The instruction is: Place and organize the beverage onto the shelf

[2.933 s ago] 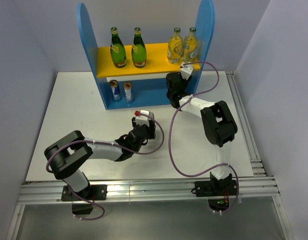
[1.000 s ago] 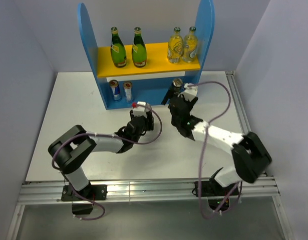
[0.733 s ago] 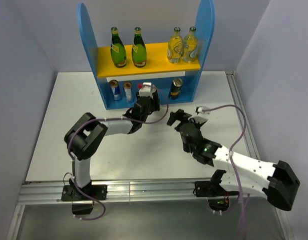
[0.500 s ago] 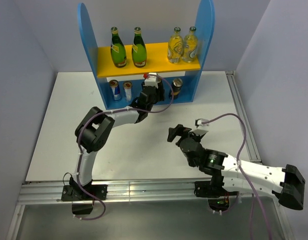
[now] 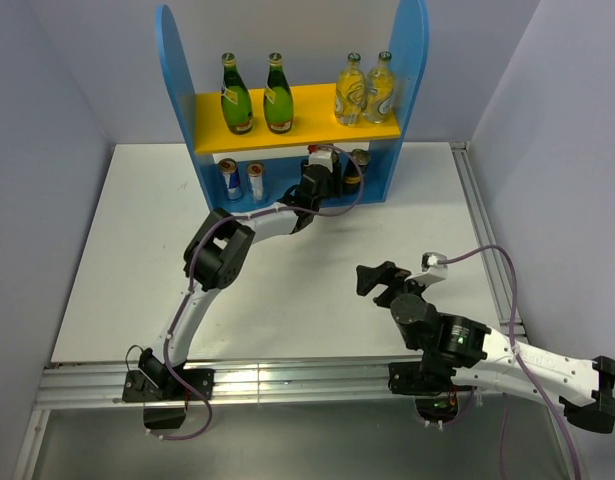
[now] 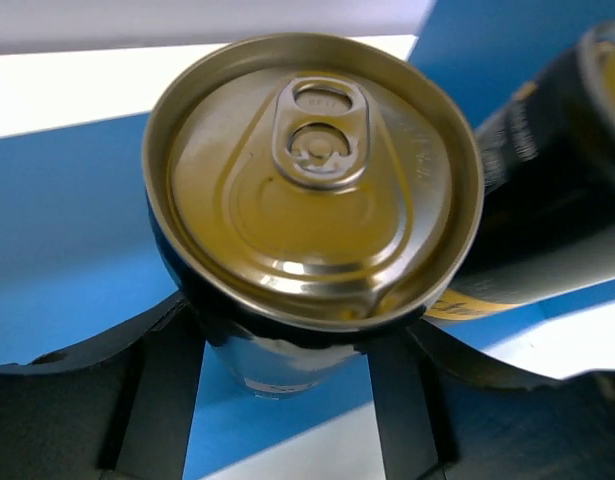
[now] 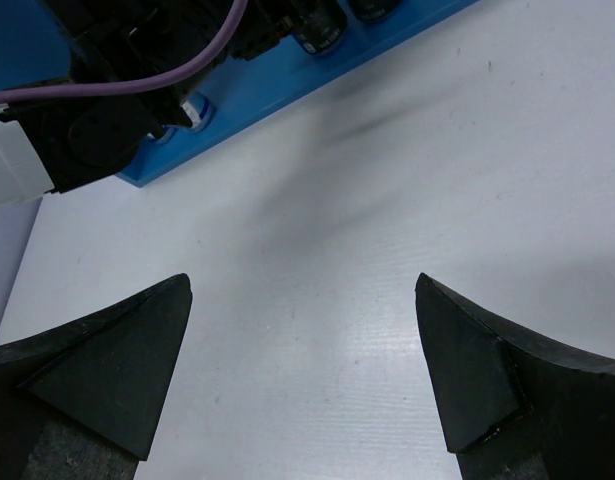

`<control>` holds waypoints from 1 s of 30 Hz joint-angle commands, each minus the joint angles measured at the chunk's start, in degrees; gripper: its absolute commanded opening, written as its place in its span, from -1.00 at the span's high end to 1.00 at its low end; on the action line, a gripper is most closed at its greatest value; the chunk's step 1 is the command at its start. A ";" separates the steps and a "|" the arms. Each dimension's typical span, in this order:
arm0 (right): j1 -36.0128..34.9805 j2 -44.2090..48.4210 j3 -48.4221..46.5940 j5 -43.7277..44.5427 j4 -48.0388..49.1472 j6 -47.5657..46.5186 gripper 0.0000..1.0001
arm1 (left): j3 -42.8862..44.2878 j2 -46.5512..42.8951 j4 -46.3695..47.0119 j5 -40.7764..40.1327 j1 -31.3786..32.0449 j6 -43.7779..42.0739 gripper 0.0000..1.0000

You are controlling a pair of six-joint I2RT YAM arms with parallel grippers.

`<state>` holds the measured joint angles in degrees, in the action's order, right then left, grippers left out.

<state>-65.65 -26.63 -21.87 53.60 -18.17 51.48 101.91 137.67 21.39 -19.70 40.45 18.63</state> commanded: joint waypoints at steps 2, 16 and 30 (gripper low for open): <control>-0.45 2.46 1.30 1.24 -2.66 1.08 -1.00 | 3.12 -1.87 5.85 -3.67 -0.54 -1.14 0.99; -0.62 1.32 2.44 1.24 -1.95 2.13 -1.00 | 3.47 -0.12 6.30 -0.68 -0.19 1.32 -0.10; -0.88 0.27 2.62 1.15 -2.04 2.92 -1.00 | -9.26 -8.72 10.07 -3.67 -0.10 1.58 -0.92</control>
<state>-65.89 -25.91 -19.18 53.54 -20.45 53.21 95.85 135.85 26.79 -21.56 40.25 19.42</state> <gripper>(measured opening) 0.998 0.958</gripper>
